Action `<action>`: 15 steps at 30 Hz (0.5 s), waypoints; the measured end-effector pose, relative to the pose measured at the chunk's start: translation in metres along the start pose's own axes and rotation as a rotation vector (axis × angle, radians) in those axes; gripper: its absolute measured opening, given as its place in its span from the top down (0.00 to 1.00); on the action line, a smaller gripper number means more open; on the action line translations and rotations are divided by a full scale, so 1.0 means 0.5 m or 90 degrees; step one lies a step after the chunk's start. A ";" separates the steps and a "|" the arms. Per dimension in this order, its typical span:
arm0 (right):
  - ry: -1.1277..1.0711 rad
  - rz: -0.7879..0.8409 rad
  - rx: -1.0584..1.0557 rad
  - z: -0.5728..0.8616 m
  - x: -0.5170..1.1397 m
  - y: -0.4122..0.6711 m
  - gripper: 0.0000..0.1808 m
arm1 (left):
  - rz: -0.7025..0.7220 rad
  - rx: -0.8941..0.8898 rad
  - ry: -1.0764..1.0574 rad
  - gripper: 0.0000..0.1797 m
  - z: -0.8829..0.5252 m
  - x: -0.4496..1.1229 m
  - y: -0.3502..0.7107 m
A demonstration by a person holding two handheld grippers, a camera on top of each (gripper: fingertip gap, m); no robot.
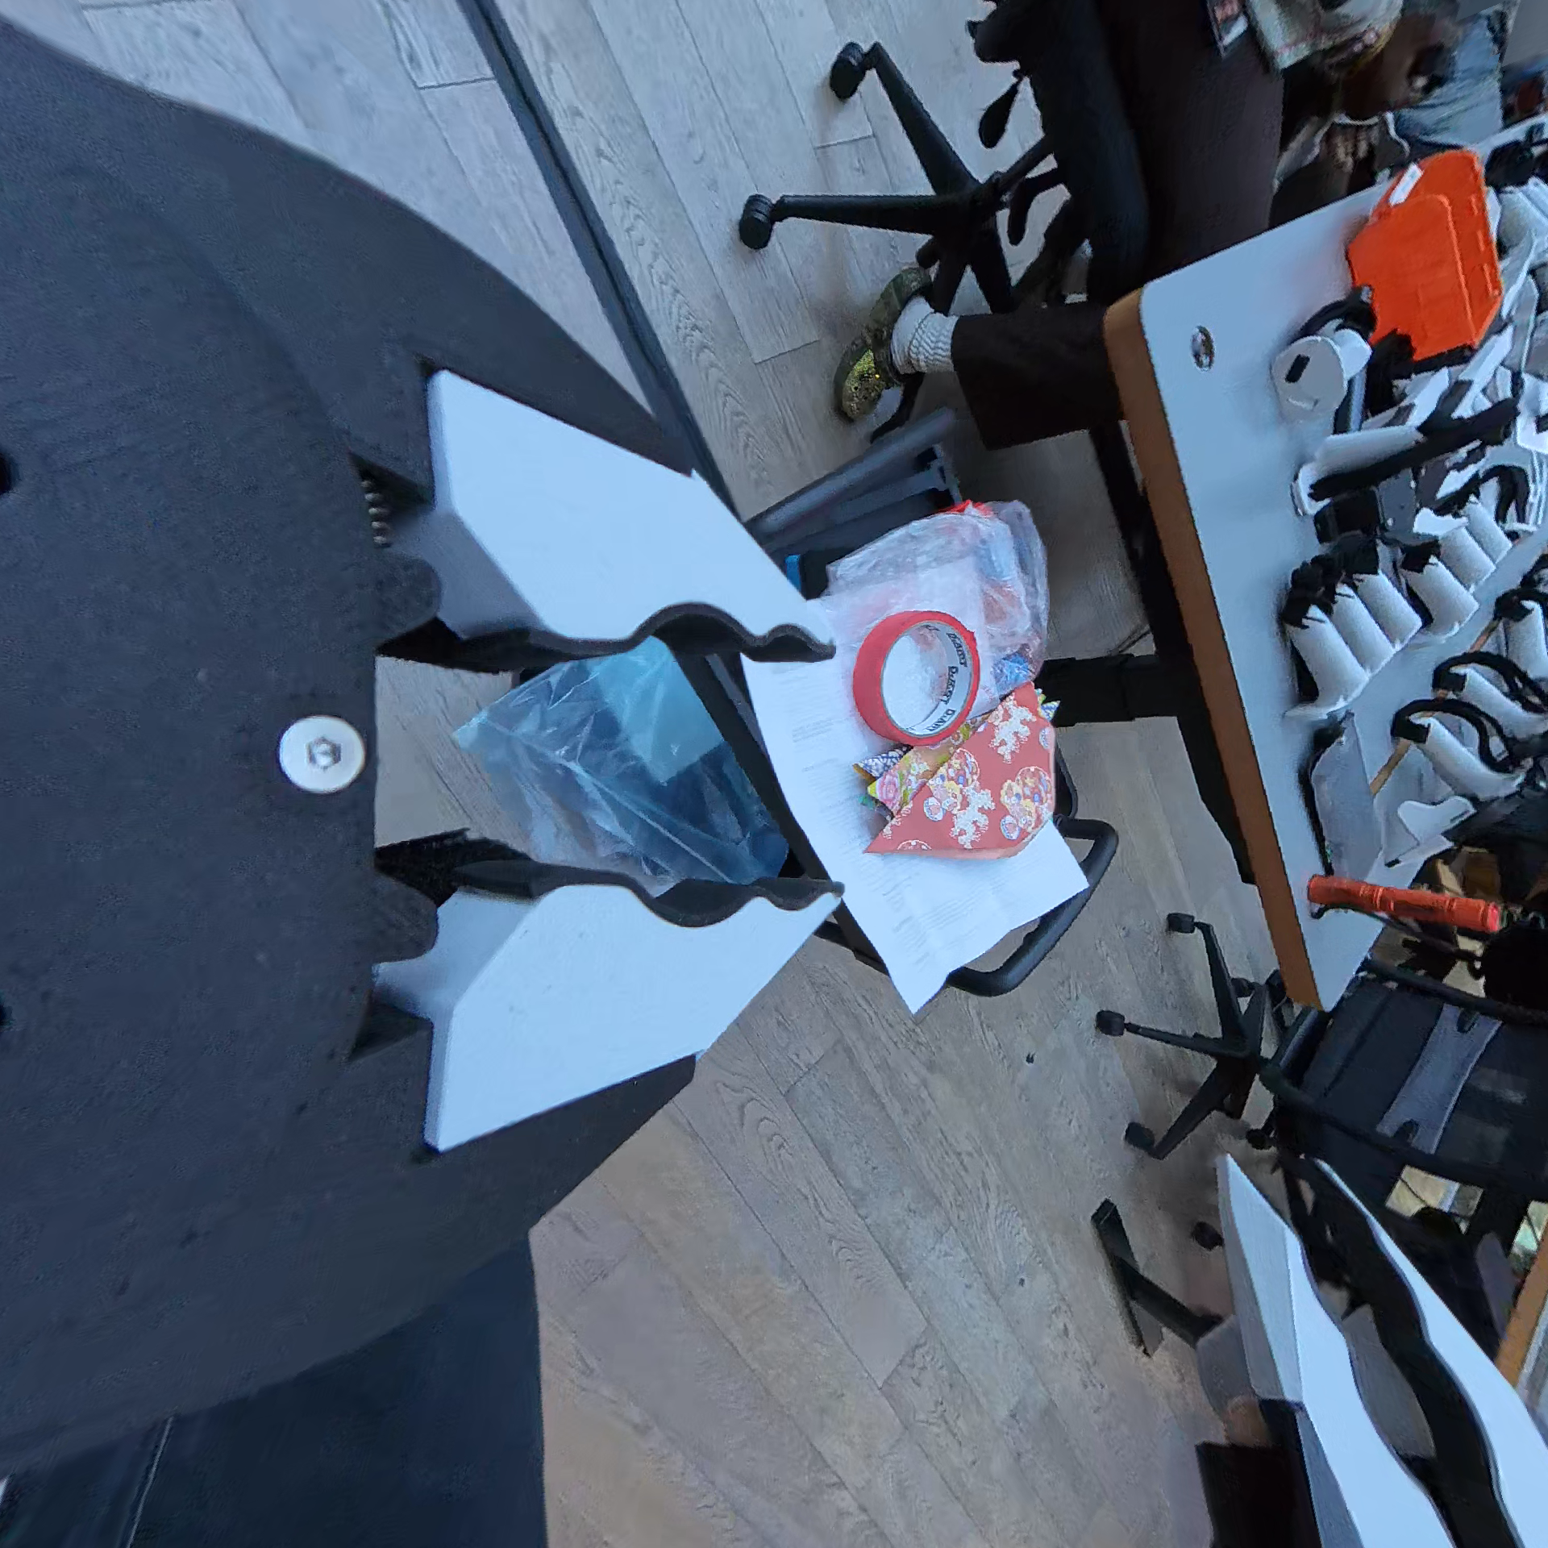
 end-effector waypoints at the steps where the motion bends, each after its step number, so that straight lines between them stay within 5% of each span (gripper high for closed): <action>1: -0.007 -0.002 0.020 -0.004 0.007 0.001 0.84 | -0.001 0.025 -0.013 0.72 -0.004 0.011 0.011; 15: -0.076 -0.066 0.316 -0.146 0.078 -0.020 0.84 | -0.024 0.161 -0.185 0.74 -0.115 -0.022 0.077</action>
Point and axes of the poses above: each gripper's, where its closed fingertips meet, x out along the fingers, y out of its top, z = x × y across the jaws, the point moved 3 cm from there along -x, back along the fingers, and after that the axes turned 4 degrees about -x, right-handed, at the moved point
